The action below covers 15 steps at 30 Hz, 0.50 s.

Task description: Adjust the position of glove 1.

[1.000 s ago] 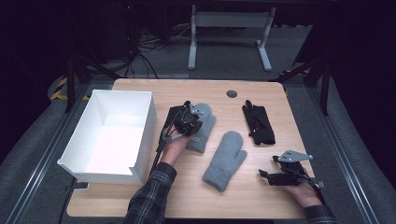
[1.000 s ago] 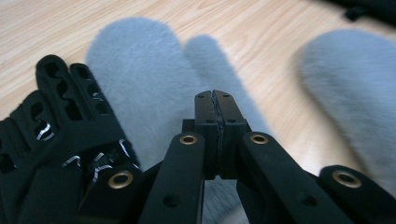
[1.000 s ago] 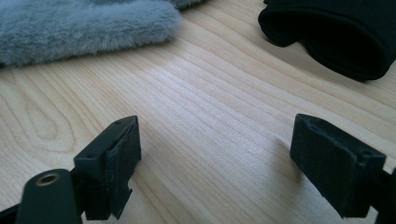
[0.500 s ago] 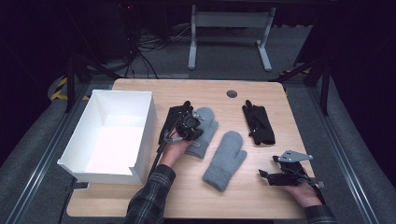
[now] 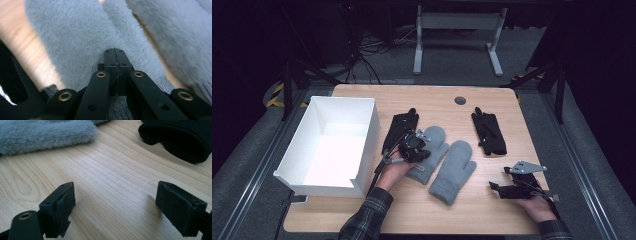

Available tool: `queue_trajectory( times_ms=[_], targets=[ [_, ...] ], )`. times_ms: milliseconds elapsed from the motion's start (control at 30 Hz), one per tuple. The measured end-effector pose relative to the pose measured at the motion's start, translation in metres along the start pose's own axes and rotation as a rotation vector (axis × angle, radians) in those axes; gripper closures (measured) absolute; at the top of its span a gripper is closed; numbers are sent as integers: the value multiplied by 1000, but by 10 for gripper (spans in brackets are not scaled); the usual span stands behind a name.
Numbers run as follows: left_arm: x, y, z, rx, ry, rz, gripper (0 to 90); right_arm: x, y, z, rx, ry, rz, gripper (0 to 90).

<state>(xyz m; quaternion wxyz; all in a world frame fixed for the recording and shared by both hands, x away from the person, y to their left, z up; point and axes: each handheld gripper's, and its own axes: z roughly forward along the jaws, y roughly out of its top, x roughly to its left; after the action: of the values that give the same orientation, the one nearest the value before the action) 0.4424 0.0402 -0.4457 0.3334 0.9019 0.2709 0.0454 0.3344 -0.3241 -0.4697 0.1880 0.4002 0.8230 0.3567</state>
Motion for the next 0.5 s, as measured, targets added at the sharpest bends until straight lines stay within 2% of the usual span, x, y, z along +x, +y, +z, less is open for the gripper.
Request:
queue_trajectory(
  times_ms=[100,200,233,300,367,400,433,500],
  targets=[
    [-4,-4,-4,3,-16,14,900,0,0,0,0,0,0,165],
    [-4,-4,-9,-14,-14,6,895,0,0,0,0,0,0,166],
    [-4,-2,-14,-34,3,-2,831,0,0,0,0,0,0,165],
    [-4,-2,-19,-55,35,-11,788,0,0,0,0,0,0,165],
    [-3,-2,-22,-57,71,-27,725,0,0,0,0,0,0,166],
    [-3,-2,-22,-57,71,-27,688,0,0,0,0,0,0,166],
    [-3,-2,-23,-59,98,-34,688,0,0,0,0,0,0,165],
    [-2,-3,-22,-60,124,-54,595,0,0,0,0,0,0,165]
  ],
)
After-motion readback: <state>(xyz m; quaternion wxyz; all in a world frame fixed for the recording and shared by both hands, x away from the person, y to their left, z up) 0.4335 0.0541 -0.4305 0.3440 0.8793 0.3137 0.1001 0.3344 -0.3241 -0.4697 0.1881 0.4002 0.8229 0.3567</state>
